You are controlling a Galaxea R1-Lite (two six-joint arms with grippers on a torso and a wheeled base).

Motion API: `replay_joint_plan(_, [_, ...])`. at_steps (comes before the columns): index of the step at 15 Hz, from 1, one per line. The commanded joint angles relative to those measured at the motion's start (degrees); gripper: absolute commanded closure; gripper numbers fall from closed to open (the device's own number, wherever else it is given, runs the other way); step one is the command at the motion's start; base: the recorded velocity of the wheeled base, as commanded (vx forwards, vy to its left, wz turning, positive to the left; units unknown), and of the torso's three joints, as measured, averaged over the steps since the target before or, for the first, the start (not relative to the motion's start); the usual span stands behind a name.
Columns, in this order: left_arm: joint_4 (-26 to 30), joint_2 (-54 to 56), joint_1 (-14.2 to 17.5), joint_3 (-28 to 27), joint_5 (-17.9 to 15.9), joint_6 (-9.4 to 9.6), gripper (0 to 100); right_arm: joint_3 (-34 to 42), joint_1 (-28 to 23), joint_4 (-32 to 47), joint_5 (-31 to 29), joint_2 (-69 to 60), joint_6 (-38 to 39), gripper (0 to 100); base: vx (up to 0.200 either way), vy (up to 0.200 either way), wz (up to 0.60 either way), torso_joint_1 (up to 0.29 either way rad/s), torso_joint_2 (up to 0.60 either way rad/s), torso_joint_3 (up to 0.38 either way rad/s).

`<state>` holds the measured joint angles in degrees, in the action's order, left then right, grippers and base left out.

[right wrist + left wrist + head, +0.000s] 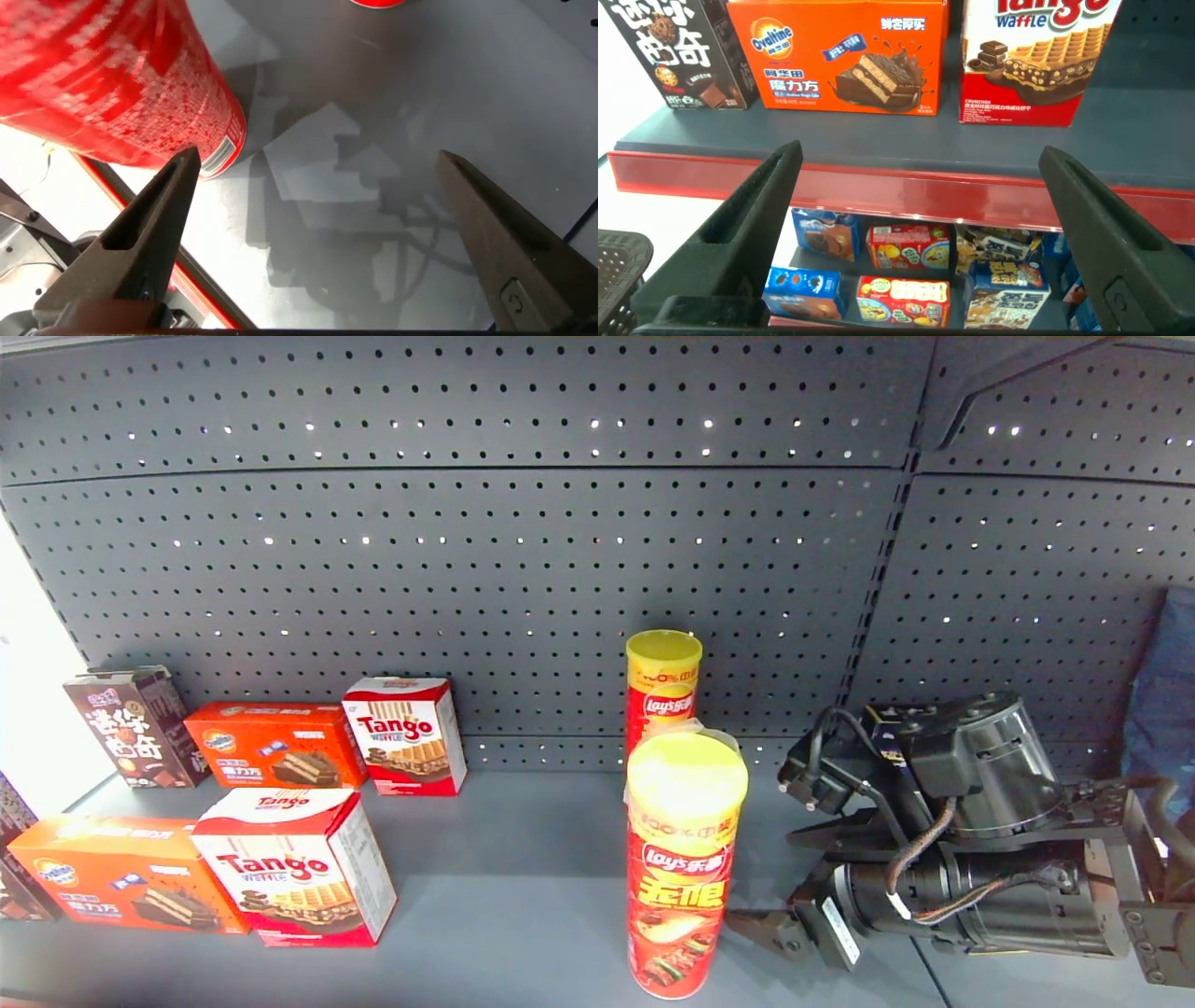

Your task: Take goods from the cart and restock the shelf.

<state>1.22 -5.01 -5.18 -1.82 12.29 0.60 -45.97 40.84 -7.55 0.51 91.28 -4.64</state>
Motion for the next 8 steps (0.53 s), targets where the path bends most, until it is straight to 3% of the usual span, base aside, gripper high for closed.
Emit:
replay_joint_plan(1, [0.01,-0.09,0.00,-0.03,0.02,0.02,0,0.00,0.03,-0.01,0.02,0.30,-0.01,0,0.000,0.000,0.00,0.000,0.00,0.000])
replay_joint_plan(8, [0.01,-0.09,0.00,0.06,0.02,0.02,0,-0.08,0.03,-0.10,0.02,1.00,-0.01,0,0.000,0.000,0.00,0.000,0.00,0.000])
